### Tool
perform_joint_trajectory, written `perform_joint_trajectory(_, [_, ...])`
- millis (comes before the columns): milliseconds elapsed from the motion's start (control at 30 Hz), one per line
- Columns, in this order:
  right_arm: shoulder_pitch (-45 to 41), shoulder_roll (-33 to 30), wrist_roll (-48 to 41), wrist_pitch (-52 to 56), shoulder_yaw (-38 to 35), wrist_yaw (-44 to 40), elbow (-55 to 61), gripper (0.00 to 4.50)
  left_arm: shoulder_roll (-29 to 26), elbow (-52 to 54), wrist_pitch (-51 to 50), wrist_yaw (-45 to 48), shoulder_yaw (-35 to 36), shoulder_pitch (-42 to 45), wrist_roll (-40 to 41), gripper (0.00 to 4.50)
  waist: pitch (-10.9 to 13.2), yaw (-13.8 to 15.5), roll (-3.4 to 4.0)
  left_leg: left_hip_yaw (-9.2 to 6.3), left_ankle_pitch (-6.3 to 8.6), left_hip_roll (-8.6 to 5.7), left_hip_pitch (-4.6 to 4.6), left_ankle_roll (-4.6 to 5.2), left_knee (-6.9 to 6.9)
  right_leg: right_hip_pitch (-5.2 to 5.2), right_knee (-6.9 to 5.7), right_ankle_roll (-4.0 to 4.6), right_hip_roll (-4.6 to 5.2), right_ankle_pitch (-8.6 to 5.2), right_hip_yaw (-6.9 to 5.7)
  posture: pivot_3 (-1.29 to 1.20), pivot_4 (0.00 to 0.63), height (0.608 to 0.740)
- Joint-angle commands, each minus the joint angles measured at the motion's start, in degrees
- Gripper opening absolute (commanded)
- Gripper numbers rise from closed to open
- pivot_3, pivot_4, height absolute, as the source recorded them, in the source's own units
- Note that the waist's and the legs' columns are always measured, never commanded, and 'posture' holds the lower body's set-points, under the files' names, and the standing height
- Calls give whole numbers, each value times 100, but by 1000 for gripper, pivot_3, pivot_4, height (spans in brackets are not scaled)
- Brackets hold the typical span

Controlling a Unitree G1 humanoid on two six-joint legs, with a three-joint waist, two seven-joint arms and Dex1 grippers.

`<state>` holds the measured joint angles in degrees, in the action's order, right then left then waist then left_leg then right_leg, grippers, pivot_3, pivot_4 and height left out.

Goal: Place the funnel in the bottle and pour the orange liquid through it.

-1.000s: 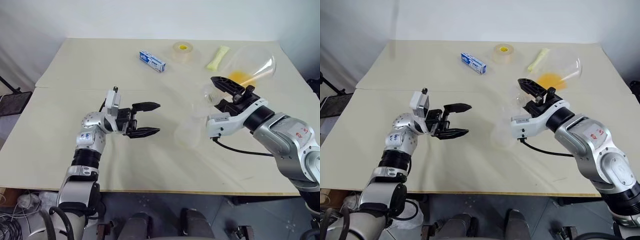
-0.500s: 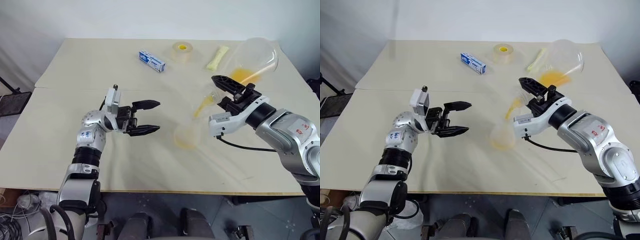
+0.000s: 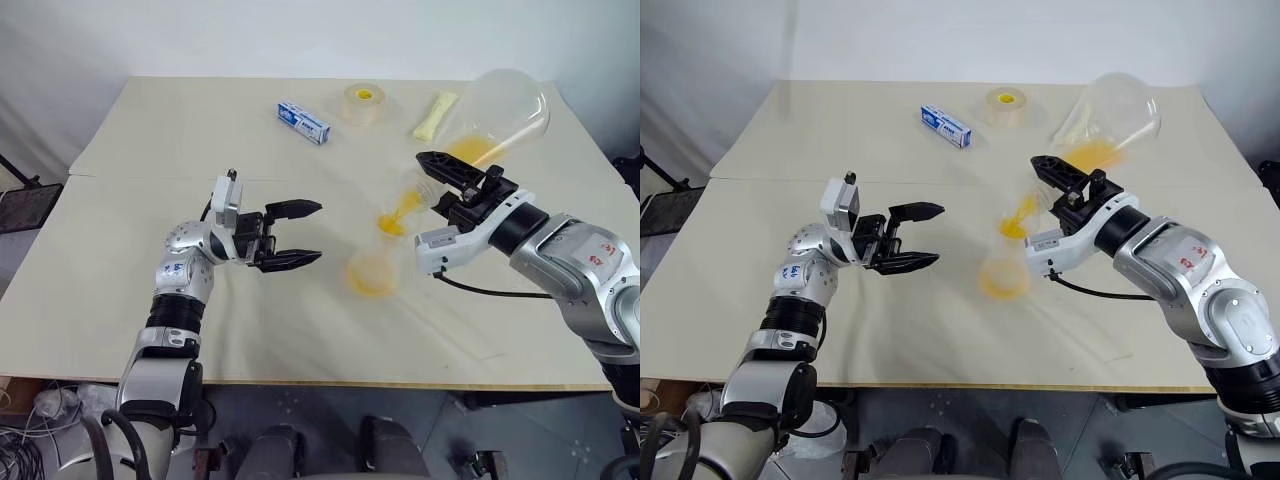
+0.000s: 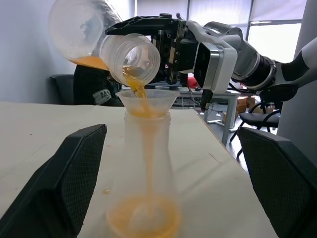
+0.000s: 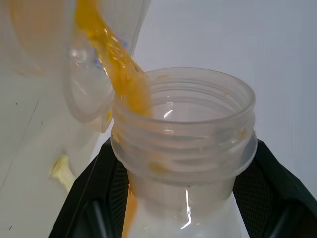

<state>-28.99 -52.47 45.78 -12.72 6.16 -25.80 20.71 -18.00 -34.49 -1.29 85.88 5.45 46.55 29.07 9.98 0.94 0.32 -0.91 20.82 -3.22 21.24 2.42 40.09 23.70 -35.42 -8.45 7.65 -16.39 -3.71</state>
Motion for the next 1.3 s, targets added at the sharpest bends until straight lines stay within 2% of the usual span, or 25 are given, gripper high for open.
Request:
perform_joint_trajectory(33, [-143,-55,37,-118,-269,141,48,2444,26,37,62,13,59,157,50,4500,0,0,0,0,0,0,0,0,0,0,0,0,0,0,0,0,150,740])
perform_joint_trajectory(1300, [-356,-225,242,-901,-361,373,-279,2444,110,-230,224,92,68,270,32,4500,0,-26,0,0,0,1,0,0,0,0,0,0,0,0,0,0,150,740])
